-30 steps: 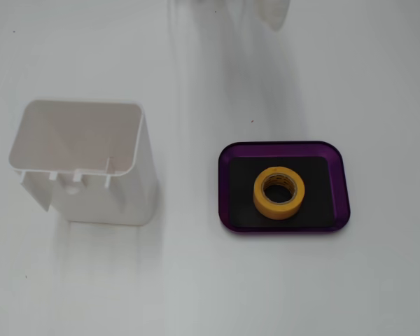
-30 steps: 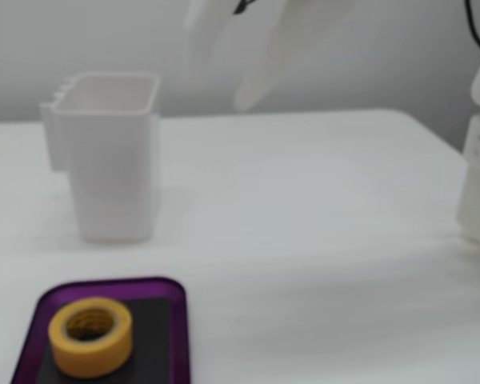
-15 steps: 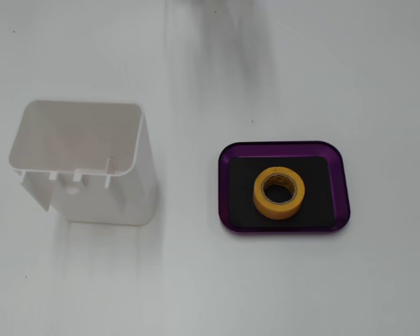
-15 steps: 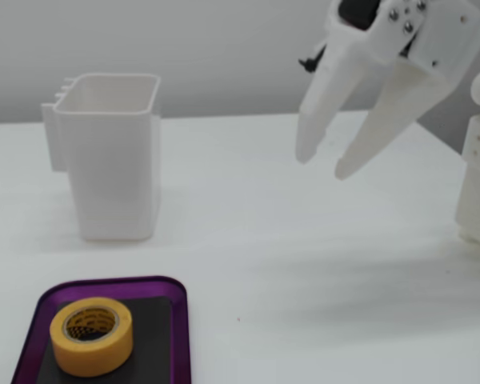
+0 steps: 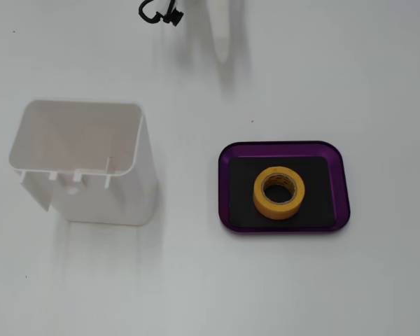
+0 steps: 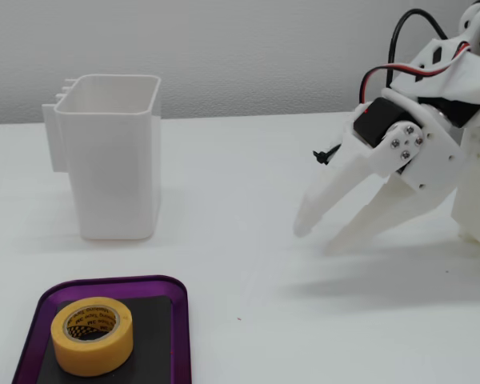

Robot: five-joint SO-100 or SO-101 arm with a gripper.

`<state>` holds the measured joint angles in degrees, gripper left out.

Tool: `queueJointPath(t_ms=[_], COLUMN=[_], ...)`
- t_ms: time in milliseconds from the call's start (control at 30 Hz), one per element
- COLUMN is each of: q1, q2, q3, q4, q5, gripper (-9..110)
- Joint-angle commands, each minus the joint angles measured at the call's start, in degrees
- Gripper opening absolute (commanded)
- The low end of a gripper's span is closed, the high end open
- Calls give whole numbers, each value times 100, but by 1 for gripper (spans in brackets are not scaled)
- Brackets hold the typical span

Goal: Pick up the yellow tape and place it in the box.

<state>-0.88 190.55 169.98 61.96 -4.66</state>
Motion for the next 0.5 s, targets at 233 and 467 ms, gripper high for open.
queueJointPath(t_ms=[233,467], q1=[9,-26], q2=[756,756], q3=[448,448], q4=[729,773], q5=[914,914], gripper=[9,-1])
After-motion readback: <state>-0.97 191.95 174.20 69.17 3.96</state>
